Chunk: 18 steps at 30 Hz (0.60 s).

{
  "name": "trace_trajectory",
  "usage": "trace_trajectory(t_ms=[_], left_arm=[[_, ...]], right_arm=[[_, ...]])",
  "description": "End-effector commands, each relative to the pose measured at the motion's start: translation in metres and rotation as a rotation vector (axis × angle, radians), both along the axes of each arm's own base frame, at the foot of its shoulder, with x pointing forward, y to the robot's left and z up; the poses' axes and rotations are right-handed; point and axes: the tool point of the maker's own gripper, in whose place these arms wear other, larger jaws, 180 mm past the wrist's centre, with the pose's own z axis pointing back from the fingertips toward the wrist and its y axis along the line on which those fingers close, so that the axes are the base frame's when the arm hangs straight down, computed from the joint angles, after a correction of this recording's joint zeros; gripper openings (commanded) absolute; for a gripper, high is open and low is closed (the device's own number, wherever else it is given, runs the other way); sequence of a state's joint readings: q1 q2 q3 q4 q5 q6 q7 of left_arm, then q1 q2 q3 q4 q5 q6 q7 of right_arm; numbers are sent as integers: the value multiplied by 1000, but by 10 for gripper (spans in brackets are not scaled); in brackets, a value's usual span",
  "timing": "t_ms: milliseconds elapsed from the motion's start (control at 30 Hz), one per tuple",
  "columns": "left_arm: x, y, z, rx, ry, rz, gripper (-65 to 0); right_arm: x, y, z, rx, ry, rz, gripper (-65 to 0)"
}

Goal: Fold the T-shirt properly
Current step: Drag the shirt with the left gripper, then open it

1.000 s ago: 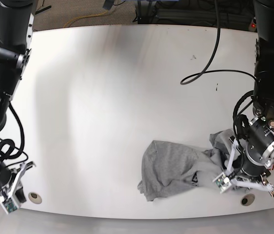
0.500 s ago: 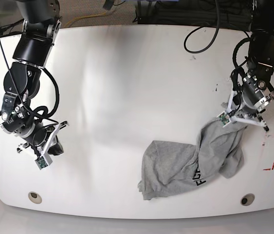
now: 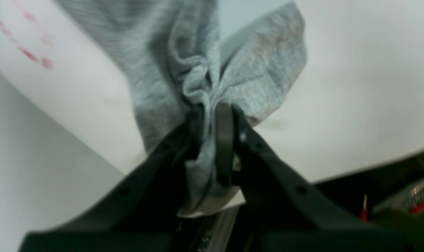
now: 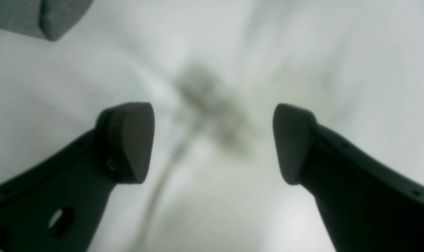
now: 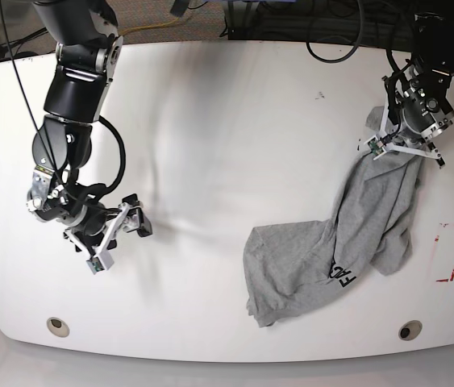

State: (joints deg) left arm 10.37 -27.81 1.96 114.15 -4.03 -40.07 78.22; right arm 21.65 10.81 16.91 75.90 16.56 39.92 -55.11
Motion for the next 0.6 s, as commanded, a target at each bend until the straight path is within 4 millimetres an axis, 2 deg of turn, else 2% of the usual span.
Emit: trace_trajectory(t_ms=[0, 100, 167, 233, 367, 433, 567], left_arm=[[3, 5, 6, 23, -17, 4, -647], [4, 6, 8, 18, -26, 15, -644], [5, 1, 7, -7, -35, 26, -621], [10, -5, 8, -28, -50, 31, -542], [17, -9, 11, -42, -70, 35, -250], [19, -10, 13, -45, -75, 33, -168], [29, -18, 17, -76, -107, 38, -190]], right_arm=[[15, 9, 21, 36, -70, 4, -141], [14, 22, 19, 61, -67, 15, -141], [14, 27, 18, 71, -65, 20, -141], [14, 28, 18, 72, -63, 20, -141], [14, 29, 18, 74, -63, 21, -141], [14, 28, 18, 72, -63, 20, -141], [13, 27, 18, 69, -62, 20, -141]])
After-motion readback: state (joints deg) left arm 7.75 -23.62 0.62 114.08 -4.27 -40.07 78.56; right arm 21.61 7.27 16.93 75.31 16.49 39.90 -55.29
